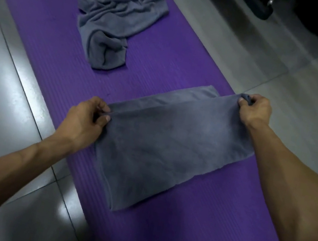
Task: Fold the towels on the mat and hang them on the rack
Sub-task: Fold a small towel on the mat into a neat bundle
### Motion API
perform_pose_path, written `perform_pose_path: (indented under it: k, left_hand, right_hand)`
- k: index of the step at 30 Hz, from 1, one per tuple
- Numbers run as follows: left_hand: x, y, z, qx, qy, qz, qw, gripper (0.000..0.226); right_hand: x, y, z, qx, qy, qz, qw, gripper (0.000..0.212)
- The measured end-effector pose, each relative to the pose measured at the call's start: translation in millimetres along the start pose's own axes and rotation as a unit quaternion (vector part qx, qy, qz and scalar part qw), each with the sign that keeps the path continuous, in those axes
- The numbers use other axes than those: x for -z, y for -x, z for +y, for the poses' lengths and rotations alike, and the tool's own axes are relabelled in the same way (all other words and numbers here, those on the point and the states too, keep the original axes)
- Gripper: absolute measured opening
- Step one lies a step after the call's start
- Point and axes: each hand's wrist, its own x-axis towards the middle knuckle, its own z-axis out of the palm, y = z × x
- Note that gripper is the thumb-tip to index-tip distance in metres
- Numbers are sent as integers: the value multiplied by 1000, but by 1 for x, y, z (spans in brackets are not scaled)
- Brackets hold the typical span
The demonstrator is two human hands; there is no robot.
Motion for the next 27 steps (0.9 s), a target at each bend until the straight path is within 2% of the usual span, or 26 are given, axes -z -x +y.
perform_pose_path:
  k: [3,9,14,16,18,20,21,23,24,25,27]
  left_hand:
    - [2,-16,-2,-7,-46,10,999,13]
    - [2,-38,-25,-75,-164,-2,984,16]
    - [1,-44,-32,-71,-256,-12,964,17]
    - [5,-45,-27,-127,-334,12,934,21]
    - [-2,-43,-14,-224,-370,4,902,35]
    - [-26,-37,-2,-288,-343,-61,892,49]
    - [-40,-32,2,-281,-338,-107,892,54]
    - [-61,-26,-2,-228,-359,-157,891,72]
    - [-66,-24,-8,-204,-380,-162,887,82]
    - [-68,-22,-12,-199,-398,-159,881,91]
    - [-69,-22,-17,-205,-404,-141,880,104]
  right_hand:
    - [-19,-15,-18,-4,23,9,1000,16]
    - [-57,-31,-39,-19,83,-8,996,24]
    - [-73,-41,-38,-34,133,-25,990,35]
    - [-79,-46,-34,-52,140,-35,988,43]
    - [-83,-50,-31,-65,159,-38,984,52]
    - [-86,-44,-38,-57,191,5,980,59]
    - [-86,-35,-45,-41,200,46,978,60]
    - [-91,-2,-59,64,186,115,974,56]
    - [-99,24,-62,158,157,104,969,53]
    - [-108,52,-60,265,124,53,955,52]
    - [-123,101,-43,431,131,-105,887,57]
